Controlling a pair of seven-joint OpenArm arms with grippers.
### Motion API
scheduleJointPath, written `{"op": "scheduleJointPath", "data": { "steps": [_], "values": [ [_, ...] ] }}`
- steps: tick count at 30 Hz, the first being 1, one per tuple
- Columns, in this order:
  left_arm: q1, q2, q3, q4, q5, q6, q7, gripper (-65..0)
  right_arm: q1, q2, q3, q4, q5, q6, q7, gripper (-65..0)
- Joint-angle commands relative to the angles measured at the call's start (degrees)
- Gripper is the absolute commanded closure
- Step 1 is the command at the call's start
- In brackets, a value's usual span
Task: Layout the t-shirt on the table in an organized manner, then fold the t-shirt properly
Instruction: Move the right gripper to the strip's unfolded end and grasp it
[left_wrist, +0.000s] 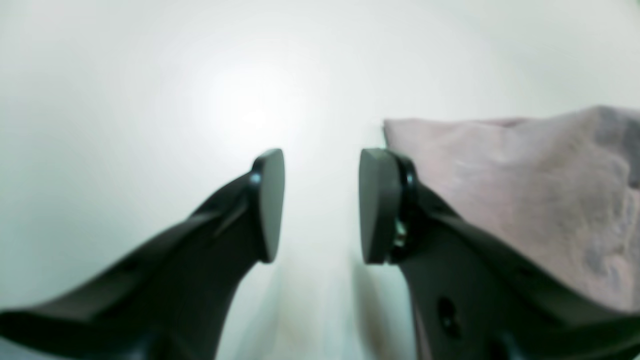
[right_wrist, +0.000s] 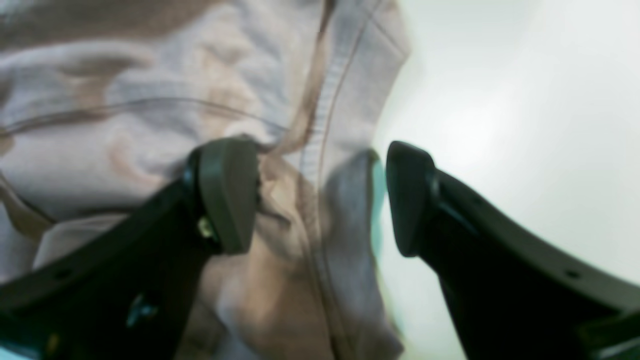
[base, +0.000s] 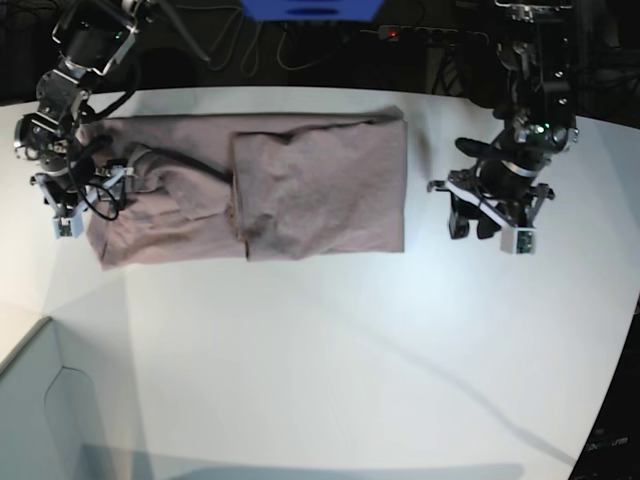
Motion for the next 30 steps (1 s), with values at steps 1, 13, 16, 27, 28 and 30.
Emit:
{"op": "scheduleJointPath", "data": {
  "steps": [1,13,16,27,28,30],
  "values": [
    [-0.6,-0.1,-0.1,0.6,-0.7,-0.3,-1.0,-23.7,0.0,-0.5,-0.2,-0.1,-1.7,0.3,-2.5,-37.7],
    [-0.6,0.0,-0.1,-3.5,-0.7,-0.3,-1.3,-23.7,-0.1,-1.4,-0.2,-0.2,-1.7,0.3,-2.8,0.0],
    [-0.5,0.0,-0.1,-3.4,-0.7,-0.3,-1.3,-23.7,0.0,-1.4,-0.1,0.8,-1.7,0.3,-2.8,0.0],
    [-0.4,0.0,-0.1,-3.5,-0.7,-0.3,-1.3,-23.7,-5.6,-6.7,-5.7,24.1,-1.7,0.3,-2.9,0.0],
    [-0.4,0.0,-0.1,-3.5,-0.7,-0.3,-1.3,-23.7,-6.6,-7.4,-7.1,26.0,-1.7,0.3,-2.9,0.0],
    [-0.4,0.0,-0.1,-3.6,-0.7,-0.3,-1.3,-23.7,-8.2,-8.5,-9.5,29.2,-1.7,0.3,-2.9,0.0]
  ]
}}
